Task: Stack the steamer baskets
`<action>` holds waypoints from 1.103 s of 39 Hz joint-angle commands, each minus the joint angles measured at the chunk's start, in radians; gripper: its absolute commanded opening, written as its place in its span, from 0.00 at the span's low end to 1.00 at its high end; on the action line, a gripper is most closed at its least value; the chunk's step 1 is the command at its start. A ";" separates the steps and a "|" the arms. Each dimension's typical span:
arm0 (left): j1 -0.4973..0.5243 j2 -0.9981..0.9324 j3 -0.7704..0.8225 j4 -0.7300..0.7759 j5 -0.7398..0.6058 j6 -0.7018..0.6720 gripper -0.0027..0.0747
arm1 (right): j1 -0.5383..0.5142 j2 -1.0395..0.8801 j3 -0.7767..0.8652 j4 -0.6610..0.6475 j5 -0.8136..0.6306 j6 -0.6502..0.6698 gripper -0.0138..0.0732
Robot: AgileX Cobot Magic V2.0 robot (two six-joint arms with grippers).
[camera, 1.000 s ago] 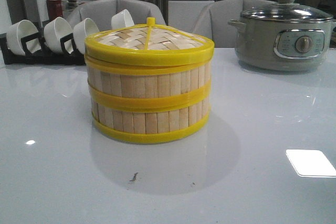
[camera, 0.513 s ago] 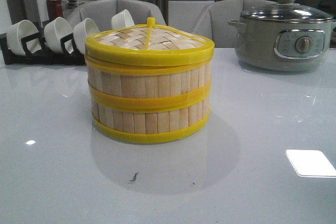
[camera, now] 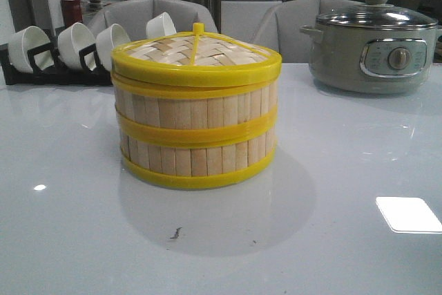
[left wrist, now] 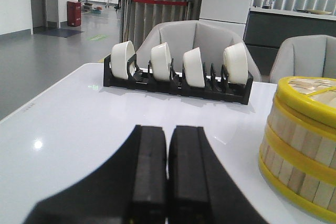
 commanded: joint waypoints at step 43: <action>0.000 -0.015 0.000 0.367 -0.085 -0.259 0.15 | -0.006 0.000 -0.028 -0.004 -0.083 0.000 0.22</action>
